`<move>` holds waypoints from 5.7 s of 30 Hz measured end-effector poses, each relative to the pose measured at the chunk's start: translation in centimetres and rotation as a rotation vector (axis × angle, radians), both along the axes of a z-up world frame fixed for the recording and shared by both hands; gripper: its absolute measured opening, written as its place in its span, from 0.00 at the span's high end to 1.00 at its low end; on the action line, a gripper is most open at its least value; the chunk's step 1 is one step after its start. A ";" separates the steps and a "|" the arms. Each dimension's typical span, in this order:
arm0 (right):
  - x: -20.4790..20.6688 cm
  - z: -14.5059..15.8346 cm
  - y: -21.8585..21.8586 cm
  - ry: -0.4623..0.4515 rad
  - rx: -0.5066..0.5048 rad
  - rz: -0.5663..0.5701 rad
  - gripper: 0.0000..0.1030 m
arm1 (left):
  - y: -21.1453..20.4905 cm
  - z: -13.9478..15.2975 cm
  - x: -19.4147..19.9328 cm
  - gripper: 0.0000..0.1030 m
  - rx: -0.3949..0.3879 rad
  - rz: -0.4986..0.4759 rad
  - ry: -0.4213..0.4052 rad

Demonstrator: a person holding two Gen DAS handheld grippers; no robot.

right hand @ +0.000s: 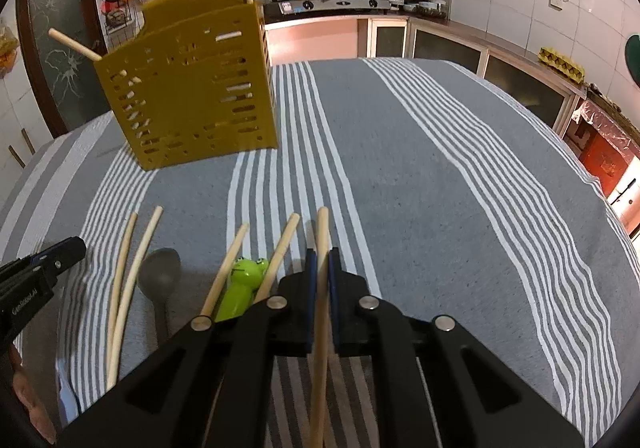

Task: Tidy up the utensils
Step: 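Lift the chopstick and blue spatula and carry both over the yellow holder, then open both grippers to drop the chopstick and spatula into the holder, then move both open grippers back toward the remaining chopsticks, then close the left gripper on a chopstick while the right gripper grasps another chopstick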

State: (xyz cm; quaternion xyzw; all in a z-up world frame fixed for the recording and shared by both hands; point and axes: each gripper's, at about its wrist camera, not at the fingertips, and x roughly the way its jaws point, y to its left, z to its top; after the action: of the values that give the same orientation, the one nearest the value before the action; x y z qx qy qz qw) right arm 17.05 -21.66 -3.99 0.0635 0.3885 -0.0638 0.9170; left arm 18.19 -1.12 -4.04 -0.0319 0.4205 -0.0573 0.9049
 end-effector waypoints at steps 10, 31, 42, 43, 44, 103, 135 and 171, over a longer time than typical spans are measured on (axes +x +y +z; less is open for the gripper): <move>-1.2 2.1 -0.9 -0.123 0.060 0.000 0.94 | 0.9 2.9 -1.8 0.94 -0.008 0.023 -0.158; -5.8 8.8 0.4 -0.430 0.031 0.049 0.94 | 2.0 7.3 -5.3 0.94 0.007 0.051 -0.365; -6.4 9.7 1.4 -0.474 0.005 0.084 0.94 | 2.3 8.4 -7.7 0.94 0.007 0.053 -0.454; -6.4 9.7 1.3 -0.478 0.003 0.085 0.94 | 2.3 8.4 -8.0 0.94 0.008 0.052 -0.462; -6.4 9.7 1.3 -0.480 0.002 0.086 0.94 | 2.3 8.5 -8.1 0.94 0.005 0.050 -0.466; 6.5 17.0 -0.4 -0.511 -0.103 0.089 0.29 | 0.7 18.7 2.4 0.06 0.010 0.042 -0.548; 2.2 -1.2 -0.7 0.021 -0.017 0.048 0.29 | -0.9 -1.8 2.5 0.05 0.069 0.013 -0.011; 0.8 -1.2 1.3 0.059 -0.033 0.095 0.94 | -3.9 -1.8 0.5 0.81 0.063 -0.105 0.037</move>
State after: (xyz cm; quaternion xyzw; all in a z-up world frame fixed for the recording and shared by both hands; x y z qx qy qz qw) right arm 17.84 -20.33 -5.22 0.0281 0.4169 -0.0283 0.9081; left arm 18.71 -5.00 -5.85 0.0176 0.4399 -0.0910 0.8933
